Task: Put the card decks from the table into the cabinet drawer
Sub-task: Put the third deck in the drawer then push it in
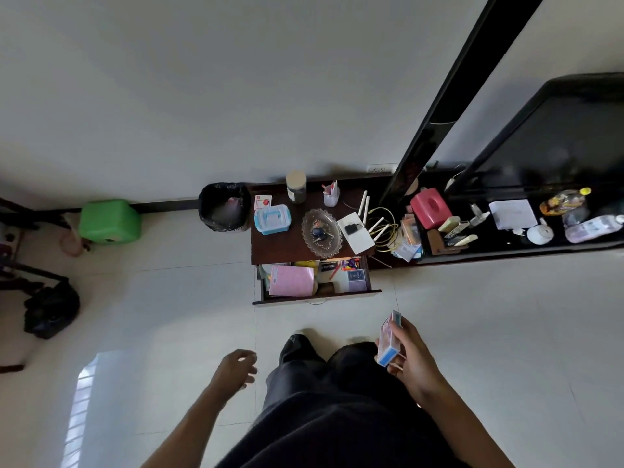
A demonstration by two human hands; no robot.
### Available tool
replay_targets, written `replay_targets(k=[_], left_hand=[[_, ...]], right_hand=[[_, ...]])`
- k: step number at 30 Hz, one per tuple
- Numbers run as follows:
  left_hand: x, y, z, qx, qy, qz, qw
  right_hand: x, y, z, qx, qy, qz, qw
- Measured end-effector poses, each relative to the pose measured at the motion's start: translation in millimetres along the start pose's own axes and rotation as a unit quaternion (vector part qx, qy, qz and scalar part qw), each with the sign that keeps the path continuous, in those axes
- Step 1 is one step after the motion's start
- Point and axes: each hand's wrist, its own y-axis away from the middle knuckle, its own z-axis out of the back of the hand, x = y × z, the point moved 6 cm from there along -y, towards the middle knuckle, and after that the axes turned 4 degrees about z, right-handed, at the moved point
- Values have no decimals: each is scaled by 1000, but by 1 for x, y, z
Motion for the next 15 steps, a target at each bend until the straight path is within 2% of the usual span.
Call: replay_targets(k=[6, 15], left_hand=[[-70, -34, -20, 15, -6, -34, 999], [-39, -131, -92, 12, -113, 23, 993]], right_hand=[[34, -42, -2, -11, -20, -12, 1000], [22, -193, 16, -7, 0, -56, 998]])
